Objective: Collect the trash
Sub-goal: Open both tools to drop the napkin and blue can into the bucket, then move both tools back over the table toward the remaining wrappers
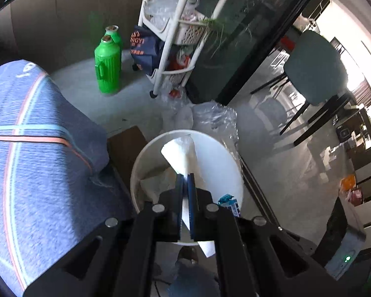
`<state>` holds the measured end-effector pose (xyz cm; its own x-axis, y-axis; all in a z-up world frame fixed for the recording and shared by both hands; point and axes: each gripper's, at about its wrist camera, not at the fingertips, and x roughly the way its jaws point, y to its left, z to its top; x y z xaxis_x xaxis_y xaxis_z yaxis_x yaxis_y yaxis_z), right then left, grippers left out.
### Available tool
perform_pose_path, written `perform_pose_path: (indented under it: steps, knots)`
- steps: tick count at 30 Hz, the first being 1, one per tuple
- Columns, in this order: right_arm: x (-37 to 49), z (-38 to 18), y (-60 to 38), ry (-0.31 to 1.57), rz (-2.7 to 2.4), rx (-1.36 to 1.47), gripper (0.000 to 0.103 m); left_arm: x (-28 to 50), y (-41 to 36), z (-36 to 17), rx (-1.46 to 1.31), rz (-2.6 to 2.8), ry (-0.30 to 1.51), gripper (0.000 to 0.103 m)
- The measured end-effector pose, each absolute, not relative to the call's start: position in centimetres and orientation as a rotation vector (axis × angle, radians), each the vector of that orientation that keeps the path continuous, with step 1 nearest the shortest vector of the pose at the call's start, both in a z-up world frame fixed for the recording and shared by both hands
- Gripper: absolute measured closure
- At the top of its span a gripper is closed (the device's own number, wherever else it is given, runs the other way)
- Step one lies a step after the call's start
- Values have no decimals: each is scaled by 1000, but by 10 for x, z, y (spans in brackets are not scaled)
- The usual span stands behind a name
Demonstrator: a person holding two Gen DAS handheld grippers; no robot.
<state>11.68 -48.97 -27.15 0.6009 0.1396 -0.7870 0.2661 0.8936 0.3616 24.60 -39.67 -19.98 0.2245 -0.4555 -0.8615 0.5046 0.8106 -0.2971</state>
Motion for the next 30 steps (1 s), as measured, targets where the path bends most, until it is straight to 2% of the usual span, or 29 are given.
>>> perform_pose_path:
  steps: [3,4,5,6,7,8,9,10,12,14,16,30]
  knots:
    - [124,-280,-491,942,-70,479,89,250,-404,-213,65,-667,1194,96]
    - [126,-283,-490,940,-66,469,77,250,-406,-215,67,-664,1195,90]
    - [127,-284,-488,936,-66,450,69,251,-406,-217,65,-660,1192,77]
    - [128,-285,-486,933,-63,430,54,252,-408,-218,65,-657,1189,69]
    - [128,-286,-486,931,-59,418,48,252,-407,-218,60,-655,1180,54]
    - [128,-286,-485,926,-55,407,47,253,-406,-216,54,-650,1164,45]
    - [128,-285,-485,920,-53,401,40,252,-406,-214,50,-648,1150,42]
    - [127,-284,-485,907,-55,396,30,252,-404,-210,47,-649,1131,34]
    - [125,-280,-486,889,-49,393,22,251,-401,-202,44,-650,1105,26]
    - [124,-275,-486,880,-57,383,10,249,-397,-191,40,-648,1075,13]
    - [123,-271,-485,875,-65,374,9,245,-390,-180,34,-639,1038,3]
    - [112,-215,-442,836,-36,301,9,204,-321,-113,-4,-546,952,4]
